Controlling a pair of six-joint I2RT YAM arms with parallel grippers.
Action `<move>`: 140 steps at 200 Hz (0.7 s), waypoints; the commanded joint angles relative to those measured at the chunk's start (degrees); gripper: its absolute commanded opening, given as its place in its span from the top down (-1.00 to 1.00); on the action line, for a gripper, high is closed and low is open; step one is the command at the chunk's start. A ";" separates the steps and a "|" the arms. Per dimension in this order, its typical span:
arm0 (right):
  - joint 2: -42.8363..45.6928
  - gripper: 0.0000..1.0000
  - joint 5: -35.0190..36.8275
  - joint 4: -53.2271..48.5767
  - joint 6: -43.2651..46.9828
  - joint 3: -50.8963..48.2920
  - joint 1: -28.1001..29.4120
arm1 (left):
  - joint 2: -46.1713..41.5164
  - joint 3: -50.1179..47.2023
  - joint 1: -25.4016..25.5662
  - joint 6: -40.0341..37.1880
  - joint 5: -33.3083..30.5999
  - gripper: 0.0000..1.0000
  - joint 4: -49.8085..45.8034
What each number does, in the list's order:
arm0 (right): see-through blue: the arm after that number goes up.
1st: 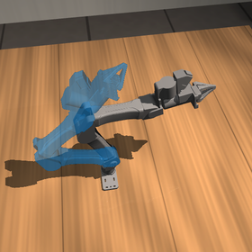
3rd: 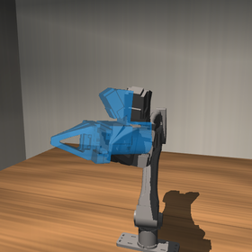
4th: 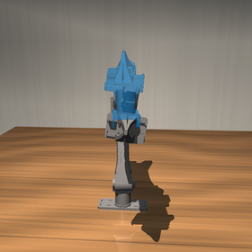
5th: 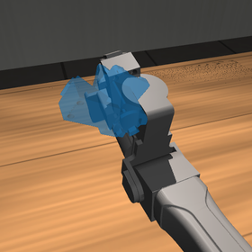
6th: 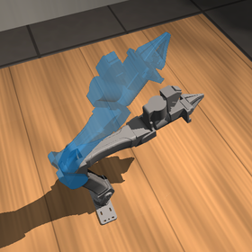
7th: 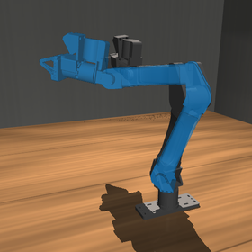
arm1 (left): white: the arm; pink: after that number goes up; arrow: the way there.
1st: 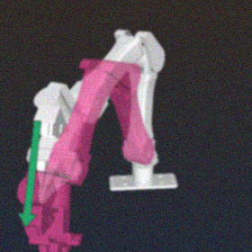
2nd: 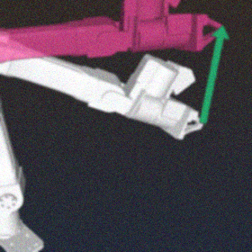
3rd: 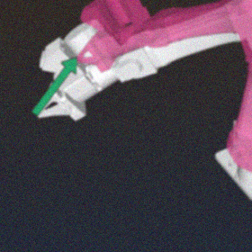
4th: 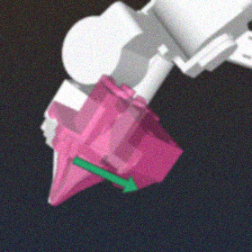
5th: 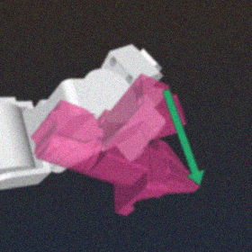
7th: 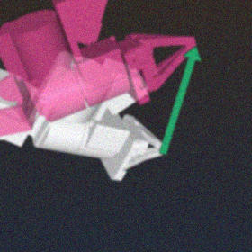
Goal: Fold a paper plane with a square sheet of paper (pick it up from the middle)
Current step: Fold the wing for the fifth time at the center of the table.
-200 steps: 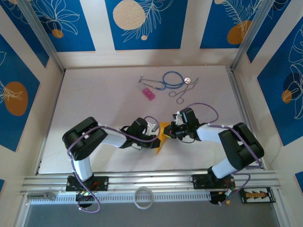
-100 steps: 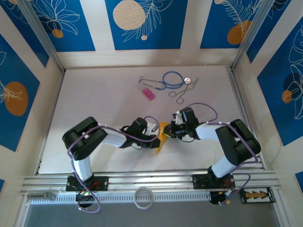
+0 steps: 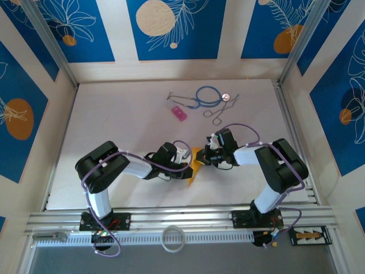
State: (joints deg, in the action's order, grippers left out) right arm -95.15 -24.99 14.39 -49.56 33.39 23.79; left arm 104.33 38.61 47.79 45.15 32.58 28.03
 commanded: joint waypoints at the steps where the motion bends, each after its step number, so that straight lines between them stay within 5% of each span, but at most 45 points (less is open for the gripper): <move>1: -1.38 0.91 -1.49 0.72 0.69 0.85 -0.41 | 1.05 -1.87 -0.81 0.20 -0.41 1.00 -4.12; 77: -3.60 0.92 -0.39 0.74 0.63 -0.33 -0.50 | -4.51 -0.60 -0.92 0.88 1.98 0.66 -6.28; 140: -3.76 0.92 0.55 -1.13 1.16 0.02 -0.42 | -5.28 -1.83 -0.60 1.83 4.53 0.92 -5.81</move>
State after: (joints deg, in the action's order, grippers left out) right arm -97.69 -25.76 16.10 -49.54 33.39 23.55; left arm 99.37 38.44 47.62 46.65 33.63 23.11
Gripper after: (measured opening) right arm 0.057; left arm 0.062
